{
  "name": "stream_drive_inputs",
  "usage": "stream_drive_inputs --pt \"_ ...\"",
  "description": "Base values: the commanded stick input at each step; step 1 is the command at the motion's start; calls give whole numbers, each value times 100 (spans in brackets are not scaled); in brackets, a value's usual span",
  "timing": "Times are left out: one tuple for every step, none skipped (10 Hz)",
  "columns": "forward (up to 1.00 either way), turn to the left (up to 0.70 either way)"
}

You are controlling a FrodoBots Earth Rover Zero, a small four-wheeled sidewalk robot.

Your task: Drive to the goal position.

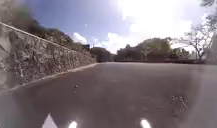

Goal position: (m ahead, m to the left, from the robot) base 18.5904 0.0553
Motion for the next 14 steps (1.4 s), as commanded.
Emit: stream_drive_inputs --pt "50 0" --pt "50 0" --pt "50 0" --pt "50 0" --pt "50 0" --pt "50 0" --pt "50 0" --pt "50 0" --pt "50 0" --pt "50 0" --pt "50 0" --pt "50 0" --pt "50 0" --pt "50 0"
